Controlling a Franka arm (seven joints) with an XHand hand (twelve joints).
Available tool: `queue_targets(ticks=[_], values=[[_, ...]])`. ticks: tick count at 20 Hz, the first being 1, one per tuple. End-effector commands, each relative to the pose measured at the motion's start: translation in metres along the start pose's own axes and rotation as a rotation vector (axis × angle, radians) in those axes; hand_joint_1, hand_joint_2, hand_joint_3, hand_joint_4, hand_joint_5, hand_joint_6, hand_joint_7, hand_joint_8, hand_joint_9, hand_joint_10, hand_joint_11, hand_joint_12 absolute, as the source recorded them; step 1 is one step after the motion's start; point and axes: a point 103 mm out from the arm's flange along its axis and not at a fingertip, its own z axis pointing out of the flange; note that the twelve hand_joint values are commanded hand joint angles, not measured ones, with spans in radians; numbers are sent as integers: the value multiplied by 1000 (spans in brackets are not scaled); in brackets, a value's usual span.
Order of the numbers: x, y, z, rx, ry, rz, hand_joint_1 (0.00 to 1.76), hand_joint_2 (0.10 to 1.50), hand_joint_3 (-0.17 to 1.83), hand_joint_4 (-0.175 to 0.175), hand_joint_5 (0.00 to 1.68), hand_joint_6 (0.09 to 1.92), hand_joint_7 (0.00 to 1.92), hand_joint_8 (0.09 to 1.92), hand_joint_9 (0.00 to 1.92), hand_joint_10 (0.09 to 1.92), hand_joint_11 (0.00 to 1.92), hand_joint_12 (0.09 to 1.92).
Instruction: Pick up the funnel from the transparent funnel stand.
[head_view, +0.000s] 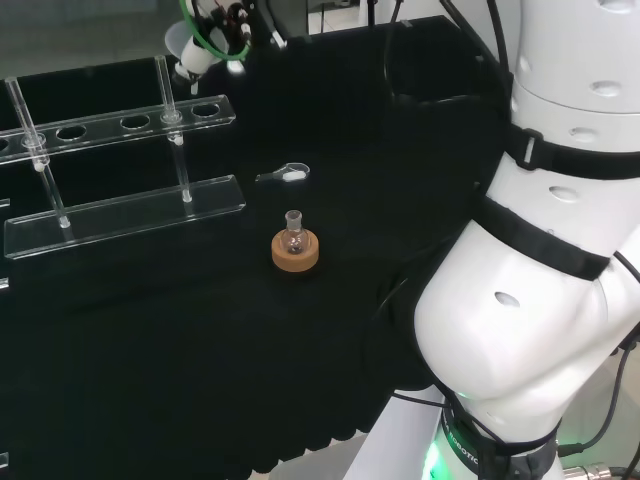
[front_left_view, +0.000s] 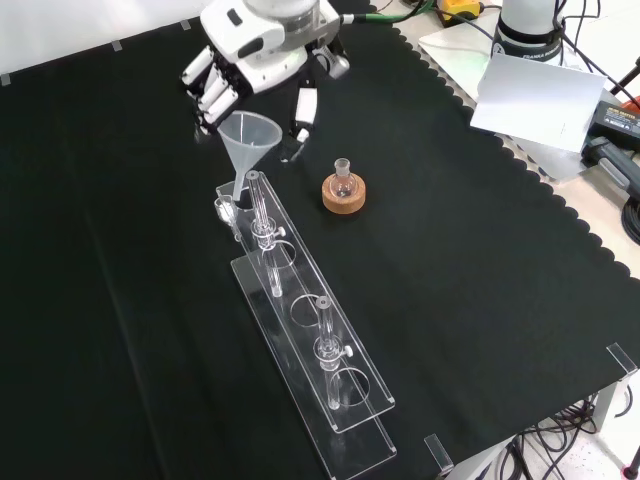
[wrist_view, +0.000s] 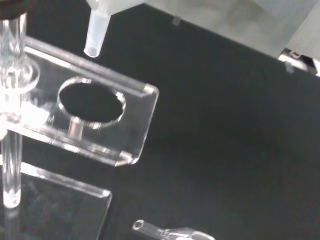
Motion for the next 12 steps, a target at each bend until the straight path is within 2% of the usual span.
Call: queue_targets(ticks=[1, 7, 12], values=[[-21, -32, -45, -4, -49, 58, 697, 819, 443, -7, 740, 620, 900, 719, 1082, 464, 516, 1302], [-34, -70, -59, 9, -66, 104, 701, 820, 448, 3, 770, 646, 910, 718, 1093, 467, 536, 1292], [-41, -100, -49, 52, -76, 137, 704, 817, 455, 3, 771, 665, 913, 713, 1099, 465, 567, 1273]])
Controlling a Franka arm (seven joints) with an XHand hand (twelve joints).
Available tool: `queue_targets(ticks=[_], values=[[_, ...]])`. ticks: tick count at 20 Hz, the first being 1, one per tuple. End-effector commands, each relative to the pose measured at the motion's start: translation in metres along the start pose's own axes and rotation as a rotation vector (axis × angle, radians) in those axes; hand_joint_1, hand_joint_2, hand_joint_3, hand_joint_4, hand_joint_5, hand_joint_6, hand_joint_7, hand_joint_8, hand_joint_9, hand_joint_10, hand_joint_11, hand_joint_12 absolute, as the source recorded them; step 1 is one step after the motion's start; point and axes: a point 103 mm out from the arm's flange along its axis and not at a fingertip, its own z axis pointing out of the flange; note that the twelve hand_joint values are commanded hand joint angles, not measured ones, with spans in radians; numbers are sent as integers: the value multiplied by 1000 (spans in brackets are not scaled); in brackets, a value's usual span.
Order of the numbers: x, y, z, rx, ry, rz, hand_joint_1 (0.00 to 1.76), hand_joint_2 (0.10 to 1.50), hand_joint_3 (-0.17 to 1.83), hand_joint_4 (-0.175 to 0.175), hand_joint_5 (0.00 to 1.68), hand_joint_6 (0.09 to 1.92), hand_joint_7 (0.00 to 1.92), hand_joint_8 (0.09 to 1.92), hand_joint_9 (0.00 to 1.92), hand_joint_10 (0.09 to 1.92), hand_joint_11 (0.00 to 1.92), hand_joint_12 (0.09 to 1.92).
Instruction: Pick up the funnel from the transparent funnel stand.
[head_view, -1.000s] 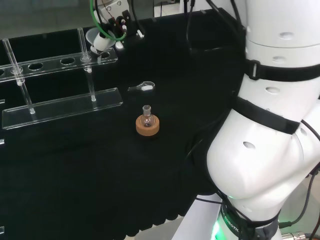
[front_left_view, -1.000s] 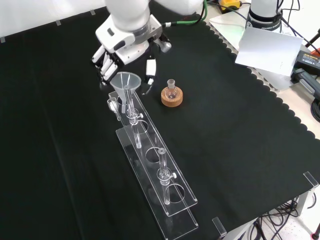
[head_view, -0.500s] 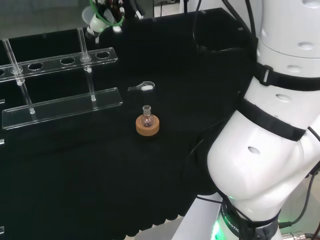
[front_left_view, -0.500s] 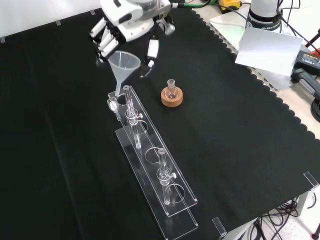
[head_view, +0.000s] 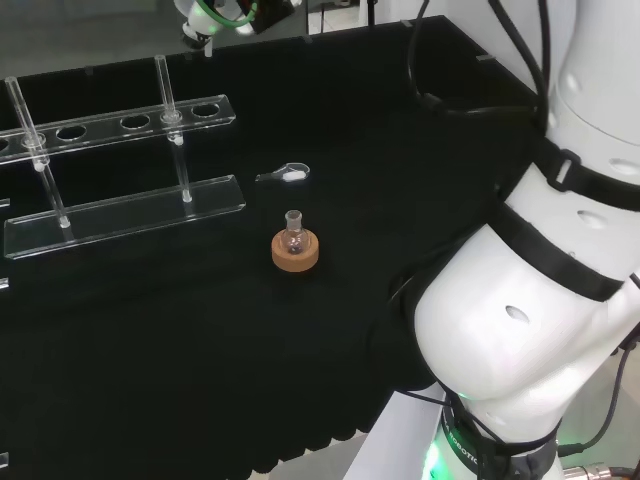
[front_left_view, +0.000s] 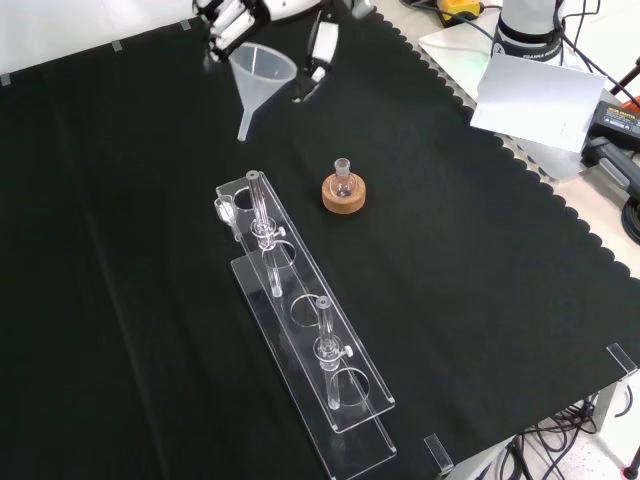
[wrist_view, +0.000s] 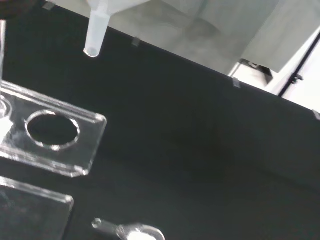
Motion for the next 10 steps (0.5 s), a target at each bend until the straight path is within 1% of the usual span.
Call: queue_targets(ticks=[1, 5, 10], values=[[-15, -49, 15, 78, -33, 56, 705, 817, 457, 2, 771, 668, 913, 712, 1099, 465, 574, 1270], [-20, -63, 37, 141, -40, 71, 707, 816, 462, 1, 770, 677, 914, 711, 1101, 464, 593, 1262], [-27, -74, 58, 193, -41, 83, 709, 815, 466, 1, 770, 683, 913, 709, 1103, 464, 602, 1257]])
